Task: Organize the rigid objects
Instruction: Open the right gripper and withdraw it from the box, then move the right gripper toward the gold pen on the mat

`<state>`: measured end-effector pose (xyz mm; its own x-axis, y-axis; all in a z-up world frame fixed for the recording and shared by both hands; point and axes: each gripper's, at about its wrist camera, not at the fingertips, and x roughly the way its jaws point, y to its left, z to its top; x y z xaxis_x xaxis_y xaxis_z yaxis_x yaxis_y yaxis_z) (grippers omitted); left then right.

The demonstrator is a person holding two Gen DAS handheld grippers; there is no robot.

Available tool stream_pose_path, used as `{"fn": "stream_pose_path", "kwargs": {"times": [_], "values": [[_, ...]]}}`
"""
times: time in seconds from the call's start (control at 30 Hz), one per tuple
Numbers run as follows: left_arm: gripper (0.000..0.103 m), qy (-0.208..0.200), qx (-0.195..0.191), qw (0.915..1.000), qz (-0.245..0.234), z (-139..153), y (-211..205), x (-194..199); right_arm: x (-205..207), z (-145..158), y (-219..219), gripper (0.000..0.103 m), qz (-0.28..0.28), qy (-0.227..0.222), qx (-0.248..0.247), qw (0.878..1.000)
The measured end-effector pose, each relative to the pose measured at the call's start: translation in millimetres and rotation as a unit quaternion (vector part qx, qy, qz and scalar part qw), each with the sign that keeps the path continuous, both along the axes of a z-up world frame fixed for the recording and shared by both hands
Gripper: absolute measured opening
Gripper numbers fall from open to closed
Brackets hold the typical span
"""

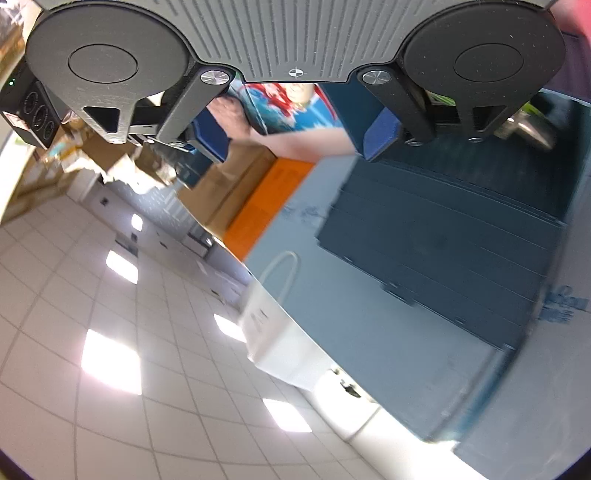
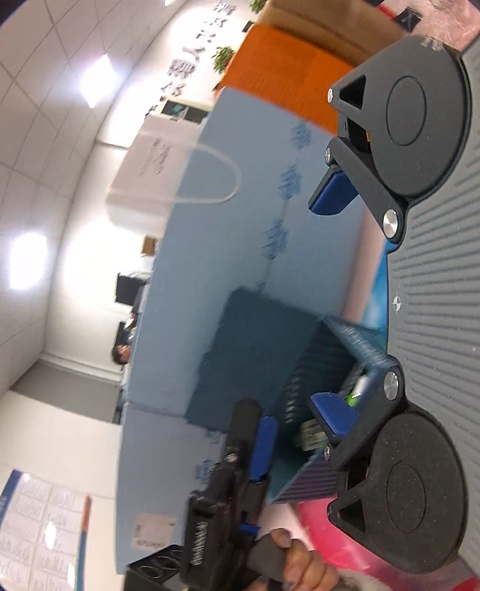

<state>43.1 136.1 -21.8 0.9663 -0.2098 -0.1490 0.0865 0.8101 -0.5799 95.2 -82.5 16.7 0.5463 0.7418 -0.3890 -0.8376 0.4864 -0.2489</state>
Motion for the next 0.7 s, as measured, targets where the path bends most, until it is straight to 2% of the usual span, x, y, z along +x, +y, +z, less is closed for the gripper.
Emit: {"fn": "stream_pose_path", "kwargs": {"times": [0.2, 0.43, 0.7], "values": [[0.094, 0.007, 0.012, 0.9990, -0.043, -4, -23, 10, 1, -21, -31, 0.103, -0.045, 0.013, -0.012, 0.999], [0.100, 0.023, 0.027, 0.9941, -0.103, -9, -56, 21, 7, -49, -63, 0.103, -0.092, 0.042, -0.026, 0.995], [0.102, 0.050, 0.050, 0.9856, -0.154, -24, -86, 35, 28, -87, -86, 0.103, -0.093, 0.123, -0.044, 0.987]]}}
